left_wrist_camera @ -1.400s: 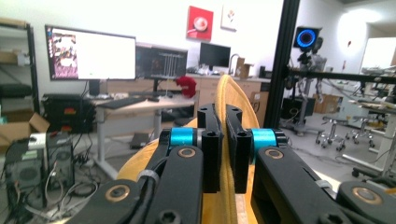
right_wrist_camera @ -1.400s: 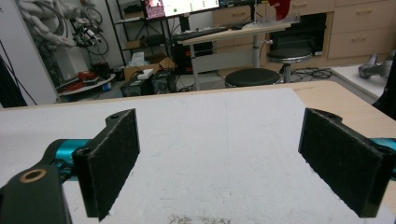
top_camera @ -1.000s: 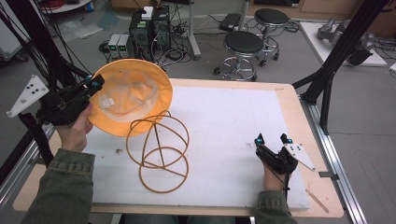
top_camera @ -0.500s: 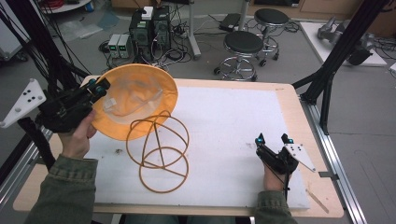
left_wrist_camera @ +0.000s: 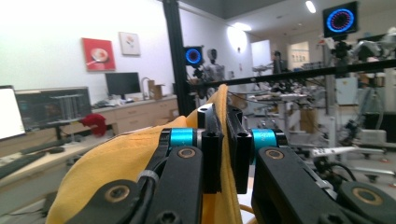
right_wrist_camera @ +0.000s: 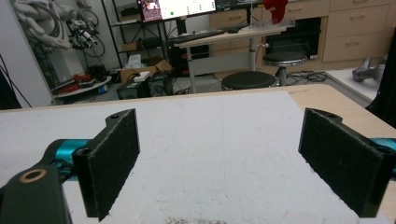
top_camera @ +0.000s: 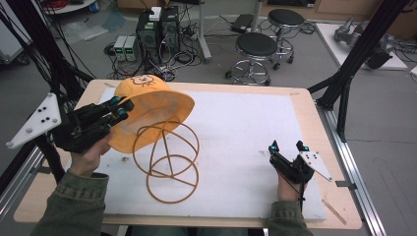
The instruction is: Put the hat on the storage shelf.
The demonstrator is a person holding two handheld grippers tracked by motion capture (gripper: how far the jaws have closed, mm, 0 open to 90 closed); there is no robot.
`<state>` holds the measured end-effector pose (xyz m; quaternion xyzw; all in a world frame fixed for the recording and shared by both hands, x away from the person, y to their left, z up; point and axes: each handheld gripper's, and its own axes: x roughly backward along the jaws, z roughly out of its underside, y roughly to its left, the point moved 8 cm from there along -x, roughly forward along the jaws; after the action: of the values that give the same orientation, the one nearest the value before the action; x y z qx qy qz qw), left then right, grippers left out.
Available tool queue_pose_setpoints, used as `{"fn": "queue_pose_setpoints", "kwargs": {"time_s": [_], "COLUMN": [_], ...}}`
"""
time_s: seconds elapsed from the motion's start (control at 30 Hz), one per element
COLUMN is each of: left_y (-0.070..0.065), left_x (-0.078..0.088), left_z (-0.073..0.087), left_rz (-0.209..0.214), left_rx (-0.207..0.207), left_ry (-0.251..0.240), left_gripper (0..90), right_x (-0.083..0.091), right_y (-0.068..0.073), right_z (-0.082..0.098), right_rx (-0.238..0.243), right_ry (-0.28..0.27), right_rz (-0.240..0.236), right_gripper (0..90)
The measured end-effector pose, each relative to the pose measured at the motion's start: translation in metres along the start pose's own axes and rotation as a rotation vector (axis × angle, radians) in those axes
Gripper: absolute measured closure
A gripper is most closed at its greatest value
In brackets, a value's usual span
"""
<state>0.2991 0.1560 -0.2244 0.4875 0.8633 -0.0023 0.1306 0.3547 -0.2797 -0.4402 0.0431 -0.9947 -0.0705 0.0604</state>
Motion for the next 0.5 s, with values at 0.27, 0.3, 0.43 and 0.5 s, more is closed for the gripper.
{"fn": "queue_pose_setpoints", "kwargs": {"time_s": [0.27,0.3,0.43,0.5], "left_y": [-0.021,-0.025,-0.042,-0.050], "left_x": [-0.005,-0.006,-0.010,-0.012], "left_z": [-0.002,-0.003,-0.002,0.001], "left_rz": [0.110,0.129,0.210,0.250], "left_rx": [0.007,0.002,-0.020,-0.023], "left_ry": [-0.006,0.000,0.028,0.054], "left_gripper": [86.5,86.5,86.5,86.4], "right_x": [-0.001,-0.001,-0.001,-0.001], "right_y": [-0.001,-0.001,-0.001,0.000], "right_z": [0.000,0.000,0.000,0.000], "right_rx": [0.001,0.002,0.001,0.001], "right_ry": [0.002,0.001,0.002,0.000], "right_rz": [0.002,0.002,0.001,0.001], "right_gripper": [11.4,11.4,11.4,11.4]}}
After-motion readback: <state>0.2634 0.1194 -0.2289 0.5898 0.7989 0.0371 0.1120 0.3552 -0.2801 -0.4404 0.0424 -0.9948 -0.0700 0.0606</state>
